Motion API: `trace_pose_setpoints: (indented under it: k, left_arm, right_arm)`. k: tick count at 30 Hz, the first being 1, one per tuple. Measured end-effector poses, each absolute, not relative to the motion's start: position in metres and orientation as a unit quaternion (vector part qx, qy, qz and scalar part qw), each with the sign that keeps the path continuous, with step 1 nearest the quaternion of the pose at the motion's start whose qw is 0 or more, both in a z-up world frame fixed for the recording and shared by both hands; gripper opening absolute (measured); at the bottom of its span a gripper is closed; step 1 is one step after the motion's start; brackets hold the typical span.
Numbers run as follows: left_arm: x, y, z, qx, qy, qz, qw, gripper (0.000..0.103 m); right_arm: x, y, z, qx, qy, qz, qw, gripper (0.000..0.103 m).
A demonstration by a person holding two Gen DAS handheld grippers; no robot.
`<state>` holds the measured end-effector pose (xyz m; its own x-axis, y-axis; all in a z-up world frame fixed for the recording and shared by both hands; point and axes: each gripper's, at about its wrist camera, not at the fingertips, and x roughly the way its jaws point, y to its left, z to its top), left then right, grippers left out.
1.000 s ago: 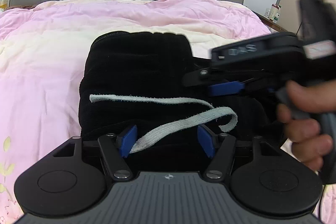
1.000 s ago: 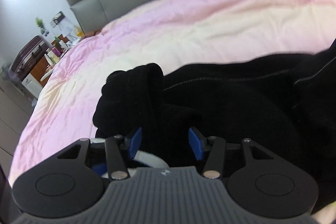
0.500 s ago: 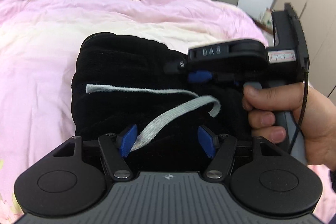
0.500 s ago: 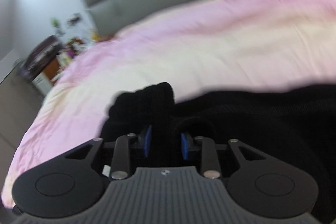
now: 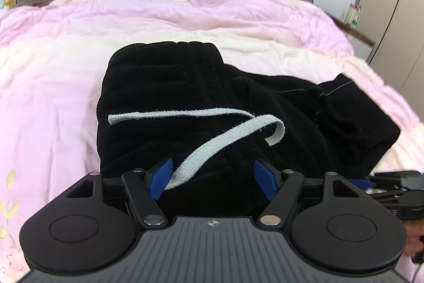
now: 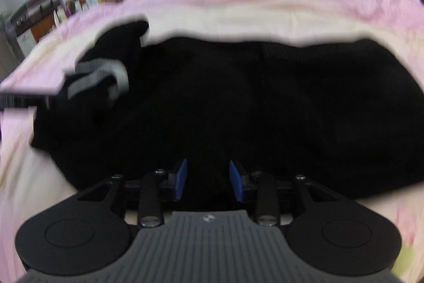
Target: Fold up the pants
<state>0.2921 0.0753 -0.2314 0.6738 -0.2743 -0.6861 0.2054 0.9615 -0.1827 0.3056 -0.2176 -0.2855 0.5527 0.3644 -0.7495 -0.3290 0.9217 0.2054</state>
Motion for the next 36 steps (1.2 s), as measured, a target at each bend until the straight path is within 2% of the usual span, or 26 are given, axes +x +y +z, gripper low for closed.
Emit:
trace_pose_setpoints:
  k: [4,6,9,10,11,12,13,19,21,27,36]
  left_arm:
    - [0.290,0.062,-0.225,-0.015,0.384,-0.105,0.917,0.084]
    - [0.285,0.061,-0.216,-0.009,0.383,-0.093,0.919,0.074]
    - [0.276,0.048,-0.202,0.023,0.345,-0.086,0.934,0.071]
    - [0.274,0.040,-0.198,0.039,0.335,-0.089,0.937,0.071]
    - [0.272,0.030,-0.195,0.055,0.327,-0.095,0.939,0.072]
    - [0.270,0.019,-0.193,0.069,0.320,-0.103,0.939,0.072]
    - [0.268,0.009,-0.192,0.081,0.315,-0.111,0.939,0.072]
    - [0.272,-0.070,-0.190,0.126,0.305,-0.165,0.929,0.072]
    - [0.275,-0.097,-0.187,0.133,0.295,-0.181,0.929,0.073]
    - [0.294,-0.168,-0.191,0.150,0.294,-0.225,0.917,0.076]
    - [0.340,-0.188,-0.236,0.101,0.378,-0.201,0.898,0.075]
  right_arm:
    - [0.308,-0.234,-0.289,0.076,0.448,0.189,0.871,0.032]
    - [0.303,-0.233,-0.287,0.071,0.443,0.190,0.873,0.032]
    - [0.294,-0.242,-0.276,0.078,0.426,0.199,0.879,0.034]
    - [0.292,-0.250,-0.270,0.096,0.418,0.196,0.882,0.039]
    - [0.290,-0.261,-0.263,0.114,0.408,0.184,0.887,0.051]
    - [0.286,-0.272,-0.256,0.132,0.391,0.167,0.895,0.058]
    - [0.283,-0.285,-0.247,0.152,0.372,0.146,0.904,0.059]
    - [0.263,-0.378,-0.230,0.295,0.289,-0.019,0.911,0.062]
    - [0.256,-0.405,-0.235,0.342,0.271,-0.066,0.898,0.067]
    - [0.259,-0.447,-0.263,0.454,0.247,-0.097,0.850,0.067]
    - [0.288,-0.444,-0.296,0.479,0.246,-0.062,0.840,0.067]
